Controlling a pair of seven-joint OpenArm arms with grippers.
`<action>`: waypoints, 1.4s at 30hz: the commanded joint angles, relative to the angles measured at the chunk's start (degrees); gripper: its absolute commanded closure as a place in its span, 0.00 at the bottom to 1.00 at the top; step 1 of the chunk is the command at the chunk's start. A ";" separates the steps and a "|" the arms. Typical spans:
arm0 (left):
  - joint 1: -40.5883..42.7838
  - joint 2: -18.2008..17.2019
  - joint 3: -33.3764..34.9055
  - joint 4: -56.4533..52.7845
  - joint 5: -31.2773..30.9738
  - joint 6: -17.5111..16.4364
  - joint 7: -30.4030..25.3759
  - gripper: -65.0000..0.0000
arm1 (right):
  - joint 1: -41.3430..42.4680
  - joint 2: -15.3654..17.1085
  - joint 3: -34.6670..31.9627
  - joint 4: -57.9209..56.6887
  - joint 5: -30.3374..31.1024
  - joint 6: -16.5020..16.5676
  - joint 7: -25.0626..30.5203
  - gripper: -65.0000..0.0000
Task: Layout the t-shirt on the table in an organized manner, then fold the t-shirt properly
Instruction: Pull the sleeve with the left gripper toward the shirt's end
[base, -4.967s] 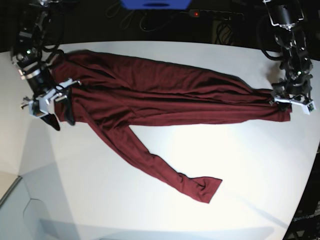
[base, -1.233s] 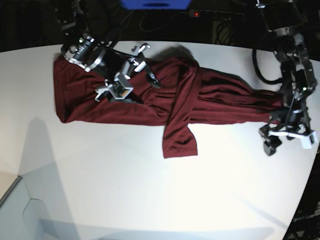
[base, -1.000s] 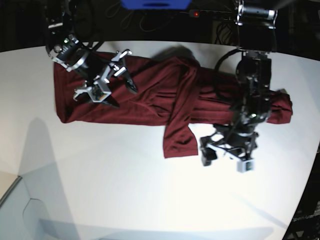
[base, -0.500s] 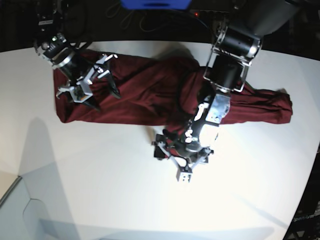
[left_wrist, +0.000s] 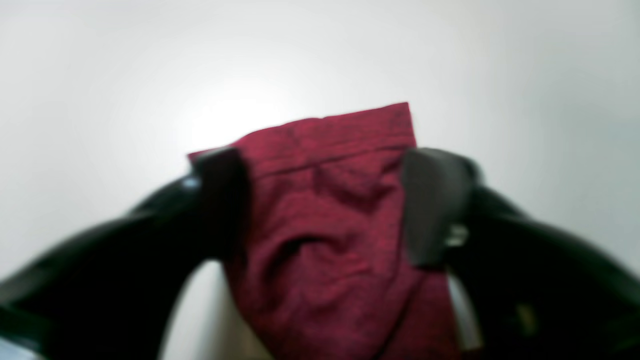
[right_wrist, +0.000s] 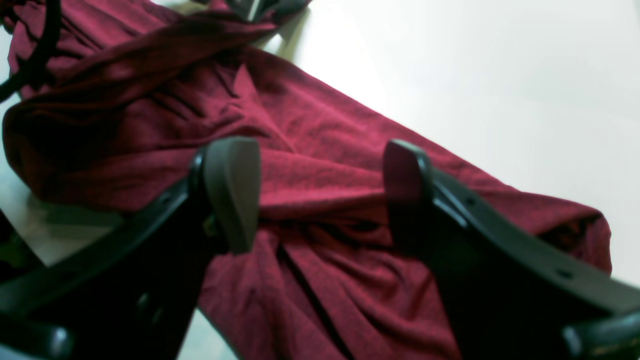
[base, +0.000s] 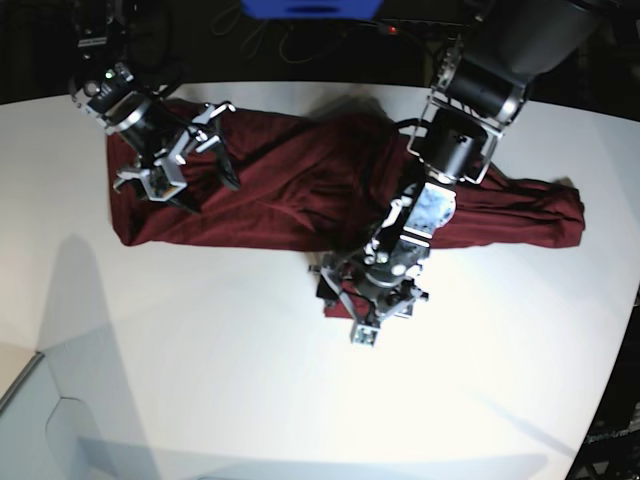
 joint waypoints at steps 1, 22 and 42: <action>-0.31 -0.01 0.31 -0.20 -0.32 -0.35 3.27 0.55 | 0.18 0.33 0.28 0.94 0.99 0.03 1.52 0.40; 6.46 -2.91 -23.08 15.63 -0.93 -0.35 3.71 1.00 | 0.00 0.24 0.28 0.85 0.99 0.03 1.52 0.40; 17.63 -5.82 -49.36 49.03 -2.07 -0.35 16.19 1.00 | 0.00 -0.02 0.19 0.76 0.99 0.03 1.52 0.40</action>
